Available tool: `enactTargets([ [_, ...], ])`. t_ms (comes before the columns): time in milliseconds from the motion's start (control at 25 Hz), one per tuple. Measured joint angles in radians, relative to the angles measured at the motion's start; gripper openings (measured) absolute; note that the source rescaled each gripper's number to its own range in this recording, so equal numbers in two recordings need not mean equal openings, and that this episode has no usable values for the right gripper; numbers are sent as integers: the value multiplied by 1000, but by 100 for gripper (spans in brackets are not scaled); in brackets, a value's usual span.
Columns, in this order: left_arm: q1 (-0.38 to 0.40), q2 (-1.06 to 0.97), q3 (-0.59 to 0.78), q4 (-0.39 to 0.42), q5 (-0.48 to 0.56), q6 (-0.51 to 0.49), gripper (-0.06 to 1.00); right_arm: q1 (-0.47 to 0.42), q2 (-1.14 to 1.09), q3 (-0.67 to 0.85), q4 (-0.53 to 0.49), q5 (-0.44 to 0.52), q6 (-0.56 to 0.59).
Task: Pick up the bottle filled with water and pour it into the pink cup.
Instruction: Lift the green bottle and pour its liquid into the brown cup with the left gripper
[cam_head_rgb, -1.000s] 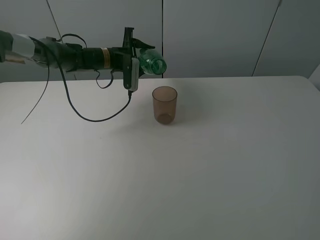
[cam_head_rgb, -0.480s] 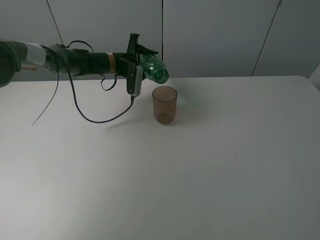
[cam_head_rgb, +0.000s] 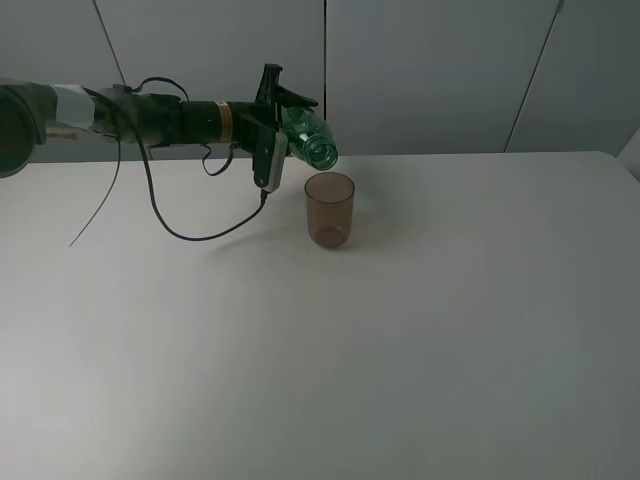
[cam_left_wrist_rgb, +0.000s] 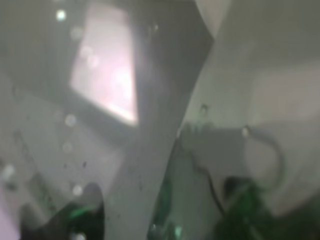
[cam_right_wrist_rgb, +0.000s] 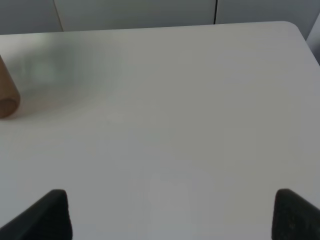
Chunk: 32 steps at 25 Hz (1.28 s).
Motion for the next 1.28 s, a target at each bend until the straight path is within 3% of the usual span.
enactTargets([
  [520,-8,0,-27,10,2,72,0,0,0,0,0,0,0],
  [1280,-14,0,-50,22,2,93,0,0,0,0,0,0,0],
])
